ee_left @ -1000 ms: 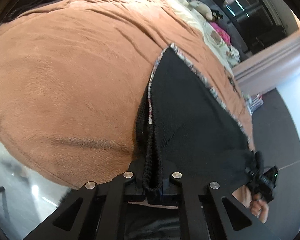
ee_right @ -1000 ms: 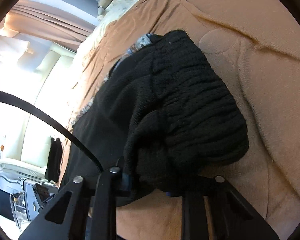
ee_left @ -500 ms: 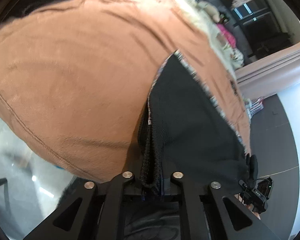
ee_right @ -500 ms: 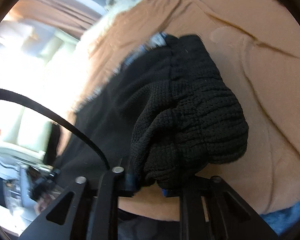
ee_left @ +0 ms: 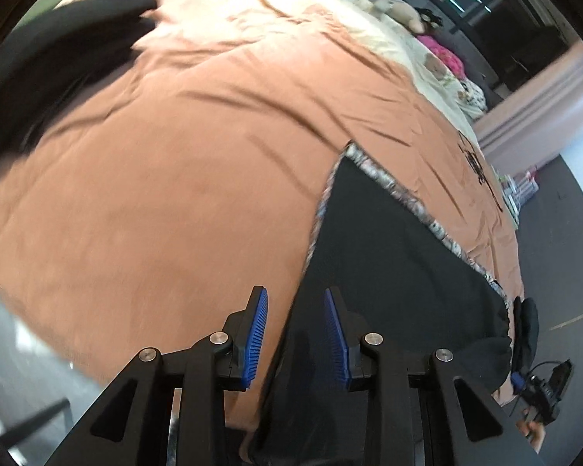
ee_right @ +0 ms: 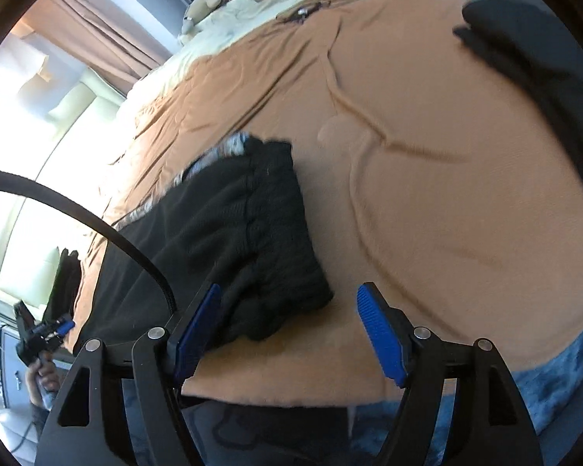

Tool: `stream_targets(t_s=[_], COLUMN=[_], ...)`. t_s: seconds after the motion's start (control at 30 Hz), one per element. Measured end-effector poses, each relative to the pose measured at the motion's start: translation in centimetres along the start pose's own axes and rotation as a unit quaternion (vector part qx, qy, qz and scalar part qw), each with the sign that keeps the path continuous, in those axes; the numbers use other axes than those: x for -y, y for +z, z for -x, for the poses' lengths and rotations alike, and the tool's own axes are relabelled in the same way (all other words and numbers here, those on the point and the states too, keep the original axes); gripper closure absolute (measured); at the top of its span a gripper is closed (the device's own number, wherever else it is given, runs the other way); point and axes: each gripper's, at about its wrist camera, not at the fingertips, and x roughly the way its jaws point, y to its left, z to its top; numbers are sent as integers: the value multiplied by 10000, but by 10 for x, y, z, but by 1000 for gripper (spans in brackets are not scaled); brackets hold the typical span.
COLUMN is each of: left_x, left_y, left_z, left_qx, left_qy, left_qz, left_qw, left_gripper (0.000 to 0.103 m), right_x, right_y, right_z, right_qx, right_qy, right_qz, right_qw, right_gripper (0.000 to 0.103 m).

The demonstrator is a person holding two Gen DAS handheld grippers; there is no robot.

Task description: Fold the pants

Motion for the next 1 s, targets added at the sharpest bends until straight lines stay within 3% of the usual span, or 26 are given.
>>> stream_targets(t_s=[0.17, 0.57, 1.0], left_x=[27, 68, 79], left_y=[31, 84, 121], left_z=[-22, -88, -147], left_qx=[-67, -375, -621], left_qy=[-75, -30, 217], left_qz=[-406, -1091, -1505], left_qw=[9991, 9933, 9864], left_gripper=[70, 70, 70], right_x=[-5, -29, -36], right_y=[20, 61, 89], right_z=[1, -56, -105], right_qx=[57, -269, -518], right_qy=[-84, -299, -552], right_qz=[154, 426, 523], right_qw=[9998, 9983, 9958], right_gripper=[31, 31, 31])
